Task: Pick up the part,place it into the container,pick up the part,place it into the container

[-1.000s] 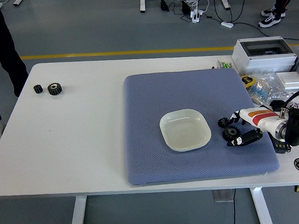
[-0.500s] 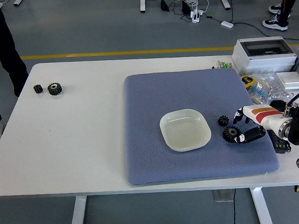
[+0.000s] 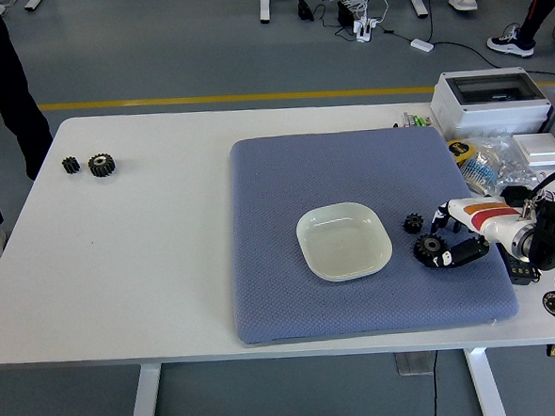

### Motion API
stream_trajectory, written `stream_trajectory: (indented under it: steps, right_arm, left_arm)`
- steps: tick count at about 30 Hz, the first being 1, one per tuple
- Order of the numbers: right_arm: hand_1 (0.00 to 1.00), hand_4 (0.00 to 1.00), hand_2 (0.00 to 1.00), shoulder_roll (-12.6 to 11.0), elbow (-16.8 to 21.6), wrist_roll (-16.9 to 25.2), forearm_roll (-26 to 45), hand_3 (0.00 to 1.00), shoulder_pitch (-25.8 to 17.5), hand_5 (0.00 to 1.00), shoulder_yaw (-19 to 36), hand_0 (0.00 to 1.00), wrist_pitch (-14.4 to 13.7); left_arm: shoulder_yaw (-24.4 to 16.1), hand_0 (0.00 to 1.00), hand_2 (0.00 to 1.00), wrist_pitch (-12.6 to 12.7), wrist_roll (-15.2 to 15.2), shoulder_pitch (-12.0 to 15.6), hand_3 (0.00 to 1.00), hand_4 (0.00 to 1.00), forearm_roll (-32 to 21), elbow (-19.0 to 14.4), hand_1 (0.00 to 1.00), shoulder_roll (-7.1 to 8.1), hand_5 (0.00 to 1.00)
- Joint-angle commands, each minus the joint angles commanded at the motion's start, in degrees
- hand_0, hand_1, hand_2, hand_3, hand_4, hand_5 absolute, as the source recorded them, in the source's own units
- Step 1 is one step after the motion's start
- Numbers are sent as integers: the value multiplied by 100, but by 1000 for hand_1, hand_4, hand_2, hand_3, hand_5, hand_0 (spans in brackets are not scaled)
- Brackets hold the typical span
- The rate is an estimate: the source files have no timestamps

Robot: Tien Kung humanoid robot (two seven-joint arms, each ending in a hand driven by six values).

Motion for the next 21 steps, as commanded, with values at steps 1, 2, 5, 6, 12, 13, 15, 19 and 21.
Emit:
stream_trajectory:
  steps: [1,2,5,6,12,13,15,19,21]
  right_arm:
    - [547,998,650,7,-7,-2,4,583,4,472,-8,467,4]
    - [546,998,650,18,-16,-3,7,584,10,468,-25,468,8]
    - [546,998,650,39,-42,9,9,584,15,468,-66,468,5]
    - [546,998,650,48,-64,19,10,584,15,468,-82,468,1]
    - [534,995,628,73,-153,74,18,571,21,464,-133,415,-57]
    - [534,995,628,75,-170,74,16,571,22,464,-142,415,-79]
    - [473,959,553,73,-181,71,13,545,23,440,-153,366,-97]
    - [473,959,553,60,-178,101,30,545,30,440,-185,366,-183]
    - [438,941,509,63,-172,120,37,522,33,435,-195,284,-222]
  left_arm:
    - [3,679,664,-1,0,-2,574,674,-2,0,652,0,635]
    - [7,679,663,-1,-1,-5,574,674,-8,0,653,0,634]
    - [6,679,663,-1,0,-11,574,674,-5,0,653,0,634]
    - [3,679,663,-1,0,-13,574,674,-3,0,653,0,634]
    - [11,680,663,-2,0,-14,574,674,-18,0,653,0,635]
    - [8,680,663,-2,1,-14,574,674,-12,0,653,0,635]
    - [6,679,666,0,-1,-14,574,675,-14,0,653,0,635]
    - [3,679,666,-3,-2,-10,574,675,-19,0,653,0,635]
    - [3,679,664,-4,1,-10,574,674,-14,0,652,0,634]
